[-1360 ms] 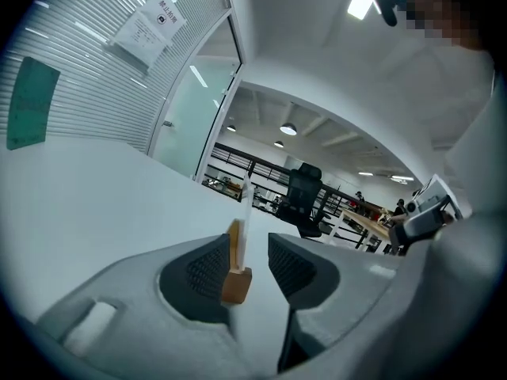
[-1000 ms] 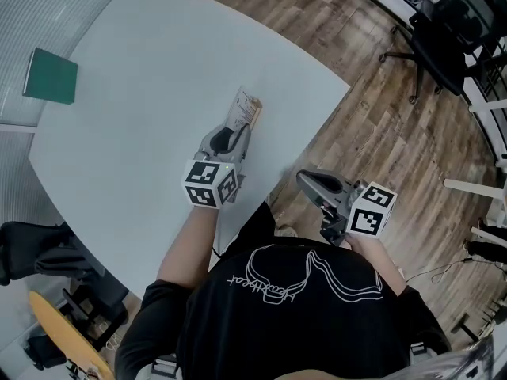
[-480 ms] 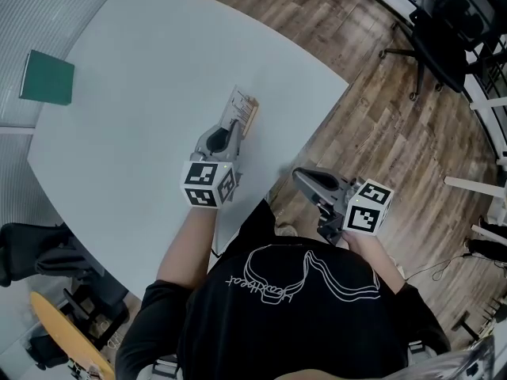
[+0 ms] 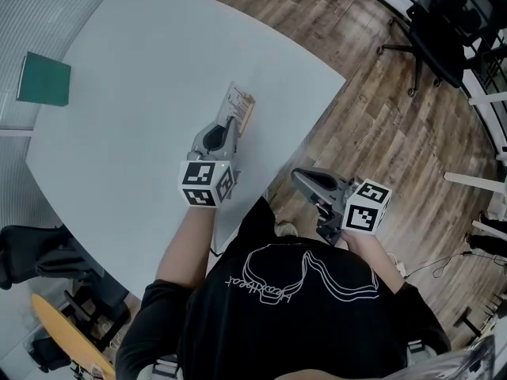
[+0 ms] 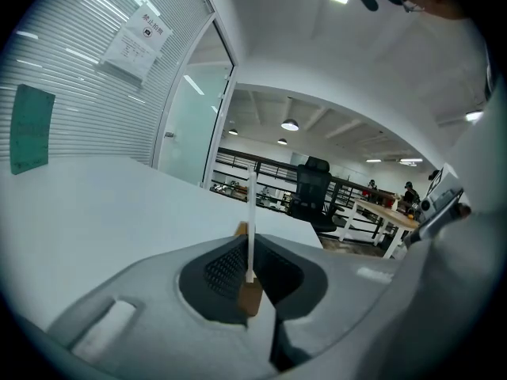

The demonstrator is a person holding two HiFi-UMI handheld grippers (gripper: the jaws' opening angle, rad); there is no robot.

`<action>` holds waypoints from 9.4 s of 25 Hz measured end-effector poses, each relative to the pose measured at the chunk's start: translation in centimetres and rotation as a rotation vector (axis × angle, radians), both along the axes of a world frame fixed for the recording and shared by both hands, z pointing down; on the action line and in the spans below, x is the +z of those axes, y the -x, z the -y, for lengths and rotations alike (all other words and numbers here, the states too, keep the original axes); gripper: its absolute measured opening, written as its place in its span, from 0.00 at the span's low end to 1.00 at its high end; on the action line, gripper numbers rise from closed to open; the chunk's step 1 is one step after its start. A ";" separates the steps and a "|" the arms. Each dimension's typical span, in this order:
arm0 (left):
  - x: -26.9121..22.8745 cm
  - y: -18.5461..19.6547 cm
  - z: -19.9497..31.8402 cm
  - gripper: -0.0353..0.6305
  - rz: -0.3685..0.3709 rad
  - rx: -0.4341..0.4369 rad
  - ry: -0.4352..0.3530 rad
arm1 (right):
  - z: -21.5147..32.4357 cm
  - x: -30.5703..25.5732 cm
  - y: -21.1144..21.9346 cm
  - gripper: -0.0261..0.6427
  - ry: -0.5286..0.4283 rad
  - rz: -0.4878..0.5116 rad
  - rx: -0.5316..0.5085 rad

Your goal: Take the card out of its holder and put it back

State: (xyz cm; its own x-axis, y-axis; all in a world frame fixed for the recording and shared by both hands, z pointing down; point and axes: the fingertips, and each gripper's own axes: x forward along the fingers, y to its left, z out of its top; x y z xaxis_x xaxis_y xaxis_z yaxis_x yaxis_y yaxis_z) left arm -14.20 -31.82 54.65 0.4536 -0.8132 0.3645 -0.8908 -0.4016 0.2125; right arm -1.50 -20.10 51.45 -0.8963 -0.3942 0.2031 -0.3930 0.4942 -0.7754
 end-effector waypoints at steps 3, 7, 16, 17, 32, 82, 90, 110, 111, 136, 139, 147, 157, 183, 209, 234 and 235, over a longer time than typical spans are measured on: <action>-0.3 0.0 0.1 0.09 -0.011 -0.007 0.002 | -0.1 0.0 -0.2 0.05 0.006 0.004 0.009; -0.9 0.1 0.3 0.09 -0.011 -0.005 -0.017 | 0.0 0.1 -0.3 0.05 0.003 0.007 0.016; -3.6 0.8 -0.6 0.09 -0.013 -0.029 -0.100 | -1.1 -0.2 -1.7 0.05 0.007 0.011 0.071; -4.0 1.0 -0.7 0.09 -0.017 -0.037 -0.109 | -1.2 -0.4 -1.8 0.05 0.004 0.013 0.075; -10.5 0.3 -7.7 0.09 -0.089 -0.069 -0.137 | -4.0 -5.0 -2.6 0.05 -0.110 0.027 0.039; -18.3 -7.6 -30.4 0.09 -0.262 -0.033 -0.145 | -17.7 -14.9 -5.2 0.05 -0.381 0.043 -0.103; -17.7 -6.6 -26.9 0.09 -0.244 -0.023 -0.135 | -14.5 -14.3 -4.4 0.05 -0.358 0.044 -0.081; -16.2 -1.7 -15.0 0.09 -0.122 -0.030 -0.146 | -6.4 -11.0 -2.2 0.05 -0.255 0.047 0.005; -16.0 -1.6 -14.5 0.09 -0.116 -0.028 -0.147 | -5.9 -10.9 -2.1 0.05 -0.251 0.046 0.007; -9.0 1.2 -2.9 0.09 -0.055 -0.059 -0.120 | -0.2 -3.7 -2.4 0.05 -0.100 0.015 0.103; -8.0 1.2 -2.2 0.09 -0.037 -0.058 -0.110 | 0.3 -3.1 -2.7 0.05 -0.085 0.012 0.111; -5.8 1.3 -0.7 0.09 -0.033 -0.071 -0.078 | 1.2 -1.7 -2.7 0.05 -0.057 0.010 0.115; -4.8 0.8 -0.2 0.09 -0.002 -0.042 -0.068 | 1.7 -0.8 -2.4 0.05 -0.034 0.016 0.109; 0.1 0.0 -0.6 0.09 0.118 -0.052 0.006 | 1.6 0.8 -2.9 0.05 -0.005 0.016 0.094; -5.4 2.5 -8.6 0.26 -0.077 -0.183 -0.054 | -2.6 -5.1 -3.1 0.05 -0.174 0.009 0.036; -18.6 -9.4 -31.4 0.08 -0.277 0.087 -0.206 | -19.5 -15.8 -4.7 0.05 -0.451 0.039 -0.170; -18.8 -10.2 -32.1 0.08 -0.272 0.099 -0.215 | -20.1 -15.8 -5.2 0.05 -0.463 0.033 -0.170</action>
